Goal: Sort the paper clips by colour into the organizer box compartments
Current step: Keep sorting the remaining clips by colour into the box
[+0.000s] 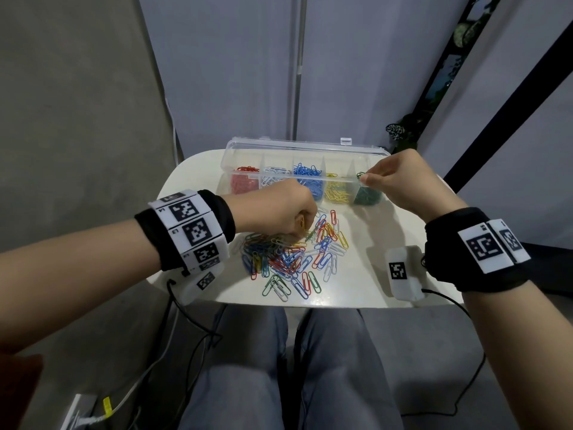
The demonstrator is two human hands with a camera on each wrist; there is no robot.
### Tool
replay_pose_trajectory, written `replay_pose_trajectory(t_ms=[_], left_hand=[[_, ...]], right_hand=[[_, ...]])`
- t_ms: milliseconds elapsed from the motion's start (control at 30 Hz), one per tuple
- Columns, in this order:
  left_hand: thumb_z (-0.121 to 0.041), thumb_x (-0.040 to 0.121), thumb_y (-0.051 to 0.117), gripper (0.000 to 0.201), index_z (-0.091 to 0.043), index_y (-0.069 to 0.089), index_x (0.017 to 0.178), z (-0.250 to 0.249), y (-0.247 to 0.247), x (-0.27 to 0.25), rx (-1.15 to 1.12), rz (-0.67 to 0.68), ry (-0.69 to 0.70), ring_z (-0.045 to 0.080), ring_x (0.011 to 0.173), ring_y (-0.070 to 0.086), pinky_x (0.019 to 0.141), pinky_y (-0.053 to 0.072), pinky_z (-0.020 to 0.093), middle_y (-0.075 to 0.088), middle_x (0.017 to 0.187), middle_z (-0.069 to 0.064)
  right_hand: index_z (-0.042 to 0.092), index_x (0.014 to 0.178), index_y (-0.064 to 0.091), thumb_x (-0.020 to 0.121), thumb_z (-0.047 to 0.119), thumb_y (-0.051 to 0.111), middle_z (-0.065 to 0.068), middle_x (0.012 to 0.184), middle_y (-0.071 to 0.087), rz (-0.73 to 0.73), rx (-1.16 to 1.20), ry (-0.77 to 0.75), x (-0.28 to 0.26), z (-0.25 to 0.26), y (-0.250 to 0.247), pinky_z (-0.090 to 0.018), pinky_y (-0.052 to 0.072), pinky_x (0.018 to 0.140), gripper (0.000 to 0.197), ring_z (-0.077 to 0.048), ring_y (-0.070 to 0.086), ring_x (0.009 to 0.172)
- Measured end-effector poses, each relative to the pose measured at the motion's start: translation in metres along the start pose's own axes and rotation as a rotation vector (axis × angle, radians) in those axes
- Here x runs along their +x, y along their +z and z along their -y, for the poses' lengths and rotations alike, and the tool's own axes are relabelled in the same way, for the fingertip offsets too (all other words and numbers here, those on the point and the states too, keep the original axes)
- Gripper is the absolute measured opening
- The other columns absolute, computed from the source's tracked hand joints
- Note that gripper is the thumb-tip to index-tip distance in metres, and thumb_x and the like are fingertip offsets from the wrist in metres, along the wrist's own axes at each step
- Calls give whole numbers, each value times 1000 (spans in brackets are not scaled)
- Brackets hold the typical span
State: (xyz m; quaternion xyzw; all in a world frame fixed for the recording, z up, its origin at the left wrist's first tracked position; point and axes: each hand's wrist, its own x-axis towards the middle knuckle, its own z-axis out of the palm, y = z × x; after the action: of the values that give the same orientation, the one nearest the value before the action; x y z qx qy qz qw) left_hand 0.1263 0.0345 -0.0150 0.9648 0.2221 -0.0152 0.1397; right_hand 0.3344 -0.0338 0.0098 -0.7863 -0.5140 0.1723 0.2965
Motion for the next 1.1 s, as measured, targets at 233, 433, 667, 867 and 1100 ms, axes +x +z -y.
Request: replay_pose_trajectory(t_ms=[233, 433, 667, 867, 1100], left_hand=[[-16, 79, 76, 11, -12, 72, 88, 7, 0, -1, -55, 6, -13, -6, 61, 46, 55, 32, 5, 50, 66, -19], [-14, 78, 77, 10, -13, 70, 85, 6, -2, -5, -84, 11, -18, -8, 57, 45, 54, 32, 7, 48, 63, -19], [-15, 76, 81, 14, -19, 68, 77, 11, -13, -1, -405, -43, -125, 3, 55, 45, 55, 35, 18, 55, 61, -3], [-10, 75, 81, 11, -9, 77, 84, 12, -28, 1, -525, -50, -140, 6, 57, 51, 56, 39, 19, 67, 66, 9], [-9, 79, 77, 4, -7, 75, 82, 1, -42, 3, -537, -109, -139, 1, 42, 47, 45, 38, 13, 61, 54, -4]], right_hand=[[6, 99, 72, 88, 27, 70, -8, 96, 69, -4, 11, -8, 0, -2, 2, -21, 37, 55, 24, -13, 58, 73], [11, 128, 58, 75, 32, 81, -9, 135, 55, -82, -1, -2, 7, -6, -4, -27, 41, 87, 62, -22, 55, 117], [7, 140, 46, 68, 39, 85, -7, 142, 50, -17, 52, 38, 17, -15, -4, -37, 40, 107, 88, -22, 48, 130], [12, 136, 51, 71, 40, 83, -10, 138, 52, 0, 22, 26, 21, -19, -4, -27, 41, 86, 78, -23, 53, 121], [15, 132, 54, 71, 44, 82, -11, 139, 50, -8, -20, 25, 22, -19, -5, -30, 43, 89, 73, -24, 51, 122]])
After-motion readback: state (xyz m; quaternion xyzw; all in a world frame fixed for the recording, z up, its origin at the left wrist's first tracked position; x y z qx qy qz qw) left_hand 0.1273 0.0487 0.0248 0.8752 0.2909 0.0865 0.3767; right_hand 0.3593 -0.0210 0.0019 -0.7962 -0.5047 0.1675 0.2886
